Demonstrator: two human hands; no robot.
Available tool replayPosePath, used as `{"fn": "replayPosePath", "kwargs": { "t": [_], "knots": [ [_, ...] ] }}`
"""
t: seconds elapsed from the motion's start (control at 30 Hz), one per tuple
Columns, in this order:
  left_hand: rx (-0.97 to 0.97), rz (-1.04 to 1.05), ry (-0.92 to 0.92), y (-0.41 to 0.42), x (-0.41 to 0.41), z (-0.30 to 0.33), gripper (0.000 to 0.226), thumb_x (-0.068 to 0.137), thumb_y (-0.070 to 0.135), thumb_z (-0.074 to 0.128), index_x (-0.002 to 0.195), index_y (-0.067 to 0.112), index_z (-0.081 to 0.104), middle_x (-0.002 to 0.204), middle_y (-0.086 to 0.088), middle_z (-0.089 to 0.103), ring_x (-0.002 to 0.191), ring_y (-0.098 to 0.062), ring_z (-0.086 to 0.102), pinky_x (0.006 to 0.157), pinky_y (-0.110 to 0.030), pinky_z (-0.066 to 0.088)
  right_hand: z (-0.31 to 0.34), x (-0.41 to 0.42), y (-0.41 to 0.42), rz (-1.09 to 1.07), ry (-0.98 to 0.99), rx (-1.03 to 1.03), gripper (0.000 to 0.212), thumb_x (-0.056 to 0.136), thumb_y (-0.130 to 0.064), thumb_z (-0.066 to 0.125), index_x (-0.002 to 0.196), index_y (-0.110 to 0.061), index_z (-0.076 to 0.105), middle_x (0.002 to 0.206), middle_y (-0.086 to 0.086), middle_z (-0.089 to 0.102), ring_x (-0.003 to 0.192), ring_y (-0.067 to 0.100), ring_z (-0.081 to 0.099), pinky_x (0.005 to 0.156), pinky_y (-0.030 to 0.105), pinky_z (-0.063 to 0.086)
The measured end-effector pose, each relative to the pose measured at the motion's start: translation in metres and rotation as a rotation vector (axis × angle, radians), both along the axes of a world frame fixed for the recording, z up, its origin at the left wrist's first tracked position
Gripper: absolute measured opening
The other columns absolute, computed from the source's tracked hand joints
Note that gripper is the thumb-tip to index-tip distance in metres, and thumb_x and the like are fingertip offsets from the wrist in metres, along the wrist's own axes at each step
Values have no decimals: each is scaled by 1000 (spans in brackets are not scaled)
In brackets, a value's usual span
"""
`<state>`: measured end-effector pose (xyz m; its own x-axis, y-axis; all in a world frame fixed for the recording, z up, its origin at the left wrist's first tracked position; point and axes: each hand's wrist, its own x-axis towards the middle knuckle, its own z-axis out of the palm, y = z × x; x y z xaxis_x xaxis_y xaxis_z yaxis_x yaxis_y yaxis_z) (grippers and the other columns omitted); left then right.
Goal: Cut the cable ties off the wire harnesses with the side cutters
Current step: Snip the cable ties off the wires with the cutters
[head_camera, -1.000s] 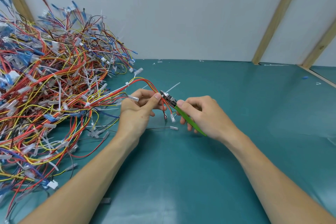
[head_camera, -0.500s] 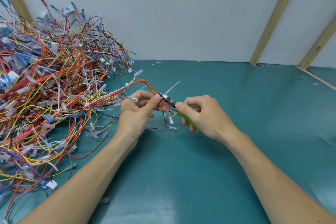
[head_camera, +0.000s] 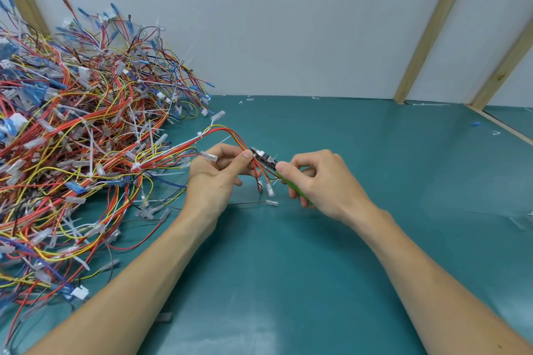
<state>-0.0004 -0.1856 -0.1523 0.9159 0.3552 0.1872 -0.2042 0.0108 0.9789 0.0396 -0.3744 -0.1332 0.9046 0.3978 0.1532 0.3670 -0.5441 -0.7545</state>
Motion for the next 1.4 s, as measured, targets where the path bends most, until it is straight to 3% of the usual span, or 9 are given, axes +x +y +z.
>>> {"fn": "replayPosePath", "kwargs": {
  "t": [0.23,0.4,0.5,0.67,0.77,0.87,0.93,1.13,1.4],
  "knots": [
    [-73,24,19,2,1,4,7,95,11,65,89,11,63,72,-2,73,68,-15,72,59,-24,45,-4,14,-6,-153,85,231,43,97,-50,63,79,-12,71,68,0,72,55,16,63,53,30,49],
    [-115,0,51,3,3,3,10,97,13,63,100,10,71,71,0,71,67,-14,69,60,-20,51,-1,18,-6,-156,255,434,3,92,-10,69,93,-10,66,82,-3,76,63,12,63,63,35,55],
    [-169,-14,60,6,3,3,16,97,12,61,94,10,76,73,-6,70,68,-17,68,67,-23,57,1,17,-6,-85,342,432,16,89,3,63,96,-11,62,96,1,80,64,12,61,65,35,57],
    [-460,-84,94,13,5,7,15,99,14,59,93,6,71,71,-3,69,65,-16,69,69,-25,59,-1,15,-9,-13,369,232,18,84,-3,76,96,-9,64,82,5,71,60,14,57,57,30,53],
    [-687,-82,124,19,7,9,13,100,12,57,93,8,67,69,0,67,66,-11,70,69,-25,60,-1,16,-9,-40,364,257,15,84,-1,73,89,-10,64,77,6,65,59,16,56,54,31,52],
    [-780,-83,133,23,7,9,14,99,12,58,89,10,68,73,0,70,68,-9,72,66,-24,60,1,18,-10,-106,353,342,15,84,-2,73,90,-12,63,79,11,68,61,16,57,60,36,54],
    [-767,-92,143,22,7,8,14,99,13,59,90,10,69,75,0,71,70,-10,72,65,-24,60,3,17,-9,-141,333,411,15,85,-4,72,92,-12,62,89,19,74,63,16,59,63,38,56],
    [-640,-190,176,13,6,4,14,99,15,58,96,7,69,79,-3,74,81,-16,76,65,-24,59,8,13,-7,-82,290,500,11,96,1,58,99,-10,59,97,2,80,67,14,61,66,37,58],
    [-248,-309,159,-3,-1,-5,15,100,21,57,102,15,71,99,-3,76,94,-16,73,74,-25,58,3,0,9,54,158,341,22,86,-10,81,98,-14,62,106,-8,78,75,6,68,76,33,58]
  ]
}}
